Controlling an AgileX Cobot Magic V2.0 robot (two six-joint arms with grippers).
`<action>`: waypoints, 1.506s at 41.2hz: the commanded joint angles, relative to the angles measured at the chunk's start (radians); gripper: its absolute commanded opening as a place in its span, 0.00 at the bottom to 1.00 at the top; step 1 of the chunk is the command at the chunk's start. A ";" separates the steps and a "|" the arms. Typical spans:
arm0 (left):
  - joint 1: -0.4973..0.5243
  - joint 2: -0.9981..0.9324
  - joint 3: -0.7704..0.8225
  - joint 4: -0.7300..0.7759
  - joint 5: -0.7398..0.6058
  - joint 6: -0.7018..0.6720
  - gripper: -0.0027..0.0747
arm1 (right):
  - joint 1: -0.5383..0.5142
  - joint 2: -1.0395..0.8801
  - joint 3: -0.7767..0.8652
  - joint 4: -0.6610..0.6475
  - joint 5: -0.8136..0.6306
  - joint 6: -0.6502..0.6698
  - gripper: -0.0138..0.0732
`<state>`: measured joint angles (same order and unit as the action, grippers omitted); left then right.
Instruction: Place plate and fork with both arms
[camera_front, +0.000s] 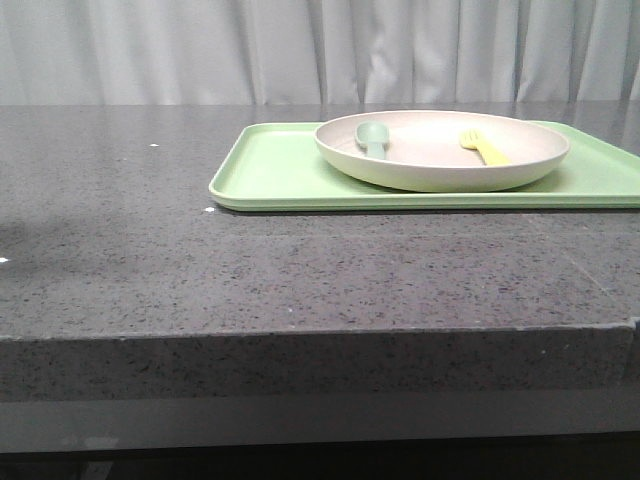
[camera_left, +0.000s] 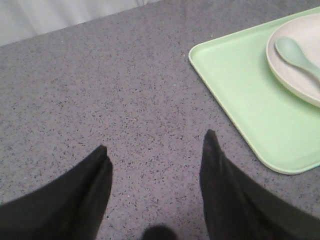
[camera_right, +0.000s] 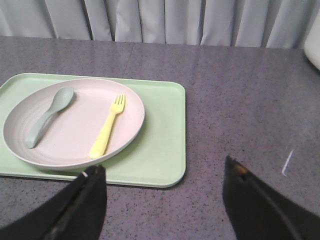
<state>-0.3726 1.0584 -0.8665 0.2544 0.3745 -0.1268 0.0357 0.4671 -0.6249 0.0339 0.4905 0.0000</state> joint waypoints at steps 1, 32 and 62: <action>0.001 0.041 -0.033 -0.001 -0.089 -0.008 0.54 | 0.001 0.015 -0.035 -0.009 -0.083 0.000 0.76; 0.001 -0.312 0.026 0.036 0.069 -0.008 0.54 | 0.001 0.092 -0.115 0.013 -0.058 0.000 0.76; 0.001 -0.343 0.038 -0.077 0.077 -0.008 0.54 | 0.216 0.797 -0.719 0.104 0.464 -0.046 0.72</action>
<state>-0.3710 0.7194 -0.8009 0.1812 0.5283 -0.1268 0.2525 1.2183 -1.2544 0.1341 0.9576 -0.0519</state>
